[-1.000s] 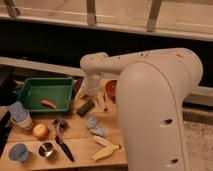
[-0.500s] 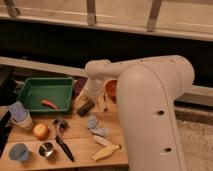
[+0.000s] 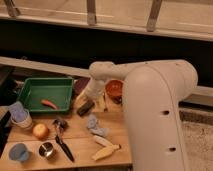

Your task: Wipe purple bowl with eraser

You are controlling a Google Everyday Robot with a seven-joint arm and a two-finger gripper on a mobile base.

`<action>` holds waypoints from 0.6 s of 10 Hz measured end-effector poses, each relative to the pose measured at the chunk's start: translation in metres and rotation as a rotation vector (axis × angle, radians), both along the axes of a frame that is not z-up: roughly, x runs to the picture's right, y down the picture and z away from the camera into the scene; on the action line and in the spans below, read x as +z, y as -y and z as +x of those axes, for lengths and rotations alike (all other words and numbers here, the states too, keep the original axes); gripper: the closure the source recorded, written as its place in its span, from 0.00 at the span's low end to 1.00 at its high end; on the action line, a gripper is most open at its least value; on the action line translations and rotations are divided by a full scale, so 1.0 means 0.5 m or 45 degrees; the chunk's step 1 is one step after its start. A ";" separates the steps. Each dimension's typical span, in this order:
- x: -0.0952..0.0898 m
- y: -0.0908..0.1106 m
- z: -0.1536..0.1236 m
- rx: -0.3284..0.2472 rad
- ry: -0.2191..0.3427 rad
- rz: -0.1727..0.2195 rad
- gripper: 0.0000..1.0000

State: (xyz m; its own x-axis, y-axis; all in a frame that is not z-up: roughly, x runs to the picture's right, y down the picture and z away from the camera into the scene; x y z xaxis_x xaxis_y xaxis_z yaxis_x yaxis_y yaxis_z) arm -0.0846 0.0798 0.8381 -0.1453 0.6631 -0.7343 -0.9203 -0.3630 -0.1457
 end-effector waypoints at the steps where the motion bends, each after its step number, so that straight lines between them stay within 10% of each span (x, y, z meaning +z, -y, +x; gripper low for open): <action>1: 0.008 0.004 -0.004 -0.007 -0.015 0.009 0.20; 6: 0.072 0.014 -0.028 -0.059 -0.080 0.021 0.20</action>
State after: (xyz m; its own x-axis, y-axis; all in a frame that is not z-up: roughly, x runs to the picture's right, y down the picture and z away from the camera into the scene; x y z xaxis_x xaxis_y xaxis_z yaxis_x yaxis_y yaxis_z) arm -0.0985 0.0730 0.8738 -0.1595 0.6823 -0.7135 -0.9436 -0.3178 -0.0930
